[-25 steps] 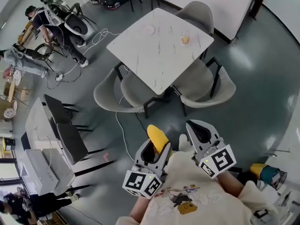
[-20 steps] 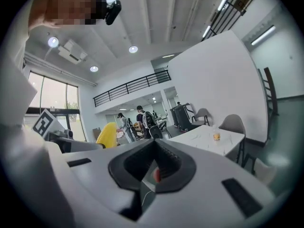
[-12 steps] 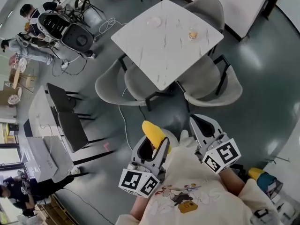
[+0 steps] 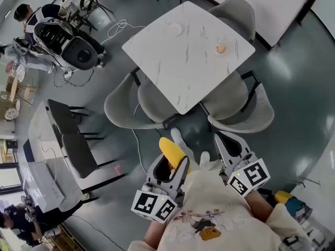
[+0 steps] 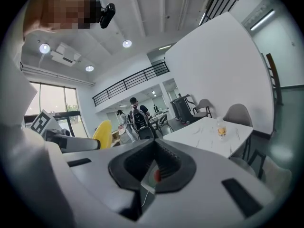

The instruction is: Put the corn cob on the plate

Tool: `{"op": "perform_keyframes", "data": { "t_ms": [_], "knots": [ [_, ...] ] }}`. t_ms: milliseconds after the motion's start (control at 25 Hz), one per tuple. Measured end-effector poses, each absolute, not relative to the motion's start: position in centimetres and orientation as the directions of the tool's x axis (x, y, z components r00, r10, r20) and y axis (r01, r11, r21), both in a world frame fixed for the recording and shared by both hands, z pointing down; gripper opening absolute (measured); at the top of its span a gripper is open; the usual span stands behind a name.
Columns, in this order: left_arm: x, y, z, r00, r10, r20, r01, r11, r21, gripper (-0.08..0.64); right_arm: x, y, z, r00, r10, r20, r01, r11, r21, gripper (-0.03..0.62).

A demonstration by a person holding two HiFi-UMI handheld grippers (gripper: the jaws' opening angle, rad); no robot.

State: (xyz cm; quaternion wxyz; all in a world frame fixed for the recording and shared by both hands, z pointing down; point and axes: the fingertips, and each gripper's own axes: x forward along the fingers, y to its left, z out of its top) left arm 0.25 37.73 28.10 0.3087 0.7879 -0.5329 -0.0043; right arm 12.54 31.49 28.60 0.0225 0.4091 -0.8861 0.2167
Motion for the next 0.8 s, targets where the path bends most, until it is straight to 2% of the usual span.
{"op": "perform_keyframes", "data": {
  "t_ms": [360,800],
  "knots": [
    [-4.7,27.3,27.9,0.506,-0.805,0.309,-0.803,-0.309,0.510,0.250,7.8,22.0,28.4,-0.602,-0.759,0.247,-0.785,0.508,-0.354,0.005],
    [-12.7,18.3,27.1,0.616,-0.733,0.289,-0.743,-0.419,0.522,0.249,-0.2,13.6,26.2,-0.498,-0.838,0.222,-0.834,0.394,-0.386,0.005]
  ]
}}
